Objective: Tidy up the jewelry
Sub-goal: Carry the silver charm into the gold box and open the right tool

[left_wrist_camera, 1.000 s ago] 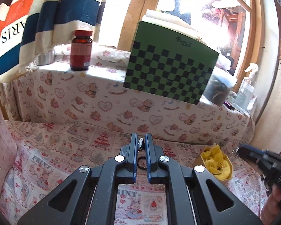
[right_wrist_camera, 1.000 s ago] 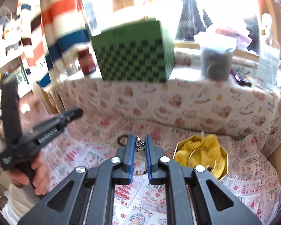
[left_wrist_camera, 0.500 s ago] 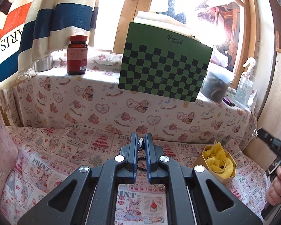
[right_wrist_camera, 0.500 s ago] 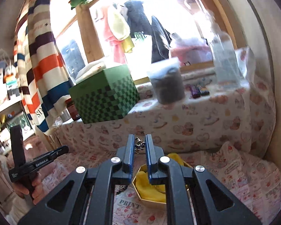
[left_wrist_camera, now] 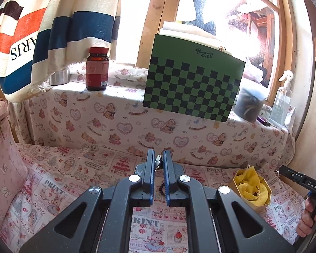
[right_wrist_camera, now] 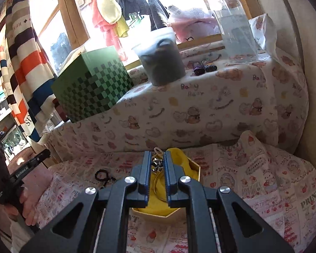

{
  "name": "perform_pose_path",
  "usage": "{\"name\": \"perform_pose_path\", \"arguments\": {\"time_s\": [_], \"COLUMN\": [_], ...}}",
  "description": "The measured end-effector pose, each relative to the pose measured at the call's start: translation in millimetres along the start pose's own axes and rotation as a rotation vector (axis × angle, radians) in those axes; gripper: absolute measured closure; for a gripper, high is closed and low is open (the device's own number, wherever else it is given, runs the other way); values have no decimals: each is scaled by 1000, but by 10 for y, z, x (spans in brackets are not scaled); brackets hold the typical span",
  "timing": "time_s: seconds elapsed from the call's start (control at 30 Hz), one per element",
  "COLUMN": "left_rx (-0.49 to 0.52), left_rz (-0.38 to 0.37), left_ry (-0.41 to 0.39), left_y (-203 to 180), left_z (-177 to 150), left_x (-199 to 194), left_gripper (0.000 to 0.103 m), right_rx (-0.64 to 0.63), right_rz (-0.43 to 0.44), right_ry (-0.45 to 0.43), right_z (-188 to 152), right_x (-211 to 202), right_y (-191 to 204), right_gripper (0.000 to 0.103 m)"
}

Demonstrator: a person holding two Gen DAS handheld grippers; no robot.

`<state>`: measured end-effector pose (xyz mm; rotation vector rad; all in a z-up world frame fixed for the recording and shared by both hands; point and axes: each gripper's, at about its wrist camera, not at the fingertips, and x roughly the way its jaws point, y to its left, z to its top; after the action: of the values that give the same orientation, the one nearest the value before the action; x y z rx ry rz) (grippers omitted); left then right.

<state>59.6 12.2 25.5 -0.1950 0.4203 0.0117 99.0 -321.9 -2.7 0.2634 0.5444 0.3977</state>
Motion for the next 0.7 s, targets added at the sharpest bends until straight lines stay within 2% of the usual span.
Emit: {"name": "perform_pose_path", "arguments": {"time_s": [0.17, 0.37, 0.43, 0.57, 0.63, 0.67, 0.7], "left_rx": [26, 46, 50, 76, 96, 97, 93], "left_rz": [13, 28, 26, 20, 14, 2, -20], "left_ry": [15, 32, 35, 28, 15, 12, 11], "left_y": [-58, -98, -109, -167, -226, -258, -298], "left_z": [-63, -109, -118, -120, -87, -51, -10], "left_x": [60, 135, 143, 110, 66, 33, -3], "left_gripper": [96, 96, 96, 96, 96, 96, 96], "right_rx": [-41, -45, -44, -30, -16, 3, 28], "right_rz": [-36, -36, -34, -15, -17, -20, -27], "right_ry": [20, 47, 52, 27, 15, 3, -17], "right_z": [-43, -68, -69, -43, -16, 1, 16], "right_x": [82, 158, 164, 86, 39, 1, -42], "right_y": [54, 53, 62, 57, 41, 15, -16], "right_gripper": [93, 92, 86, 58, 55, 43, 27]}}
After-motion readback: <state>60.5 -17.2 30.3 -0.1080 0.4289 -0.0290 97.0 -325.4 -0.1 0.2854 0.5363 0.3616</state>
